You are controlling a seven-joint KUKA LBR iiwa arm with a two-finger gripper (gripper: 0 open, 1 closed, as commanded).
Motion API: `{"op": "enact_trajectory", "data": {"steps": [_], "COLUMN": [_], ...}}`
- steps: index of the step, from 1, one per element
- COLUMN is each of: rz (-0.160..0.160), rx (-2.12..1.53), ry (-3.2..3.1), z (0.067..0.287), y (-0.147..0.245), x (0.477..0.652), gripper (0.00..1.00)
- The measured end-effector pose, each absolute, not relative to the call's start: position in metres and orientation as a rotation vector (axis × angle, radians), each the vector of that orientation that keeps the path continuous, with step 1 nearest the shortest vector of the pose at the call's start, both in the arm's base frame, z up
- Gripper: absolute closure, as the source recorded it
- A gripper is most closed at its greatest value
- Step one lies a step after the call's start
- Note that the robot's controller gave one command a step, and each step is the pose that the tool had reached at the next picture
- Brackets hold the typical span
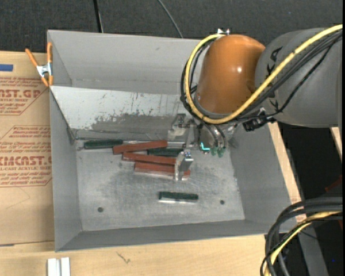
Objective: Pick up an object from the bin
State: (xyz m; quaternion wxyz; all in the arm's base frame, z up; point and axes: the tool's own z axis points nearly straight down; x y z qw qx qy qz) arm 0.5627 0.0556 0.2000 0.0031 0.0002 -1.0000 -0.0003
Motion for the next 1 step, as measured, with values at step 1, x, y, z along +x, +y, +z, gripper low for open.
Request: {"op": "enact_trajectory", "data": {"steps": [1], "rz": [-0.002], "rx": [0.000], "ry": [-3.143], "z": [0.2044], "y": [0.0553], "x": [0.5644], "gripper": [0.00]}}
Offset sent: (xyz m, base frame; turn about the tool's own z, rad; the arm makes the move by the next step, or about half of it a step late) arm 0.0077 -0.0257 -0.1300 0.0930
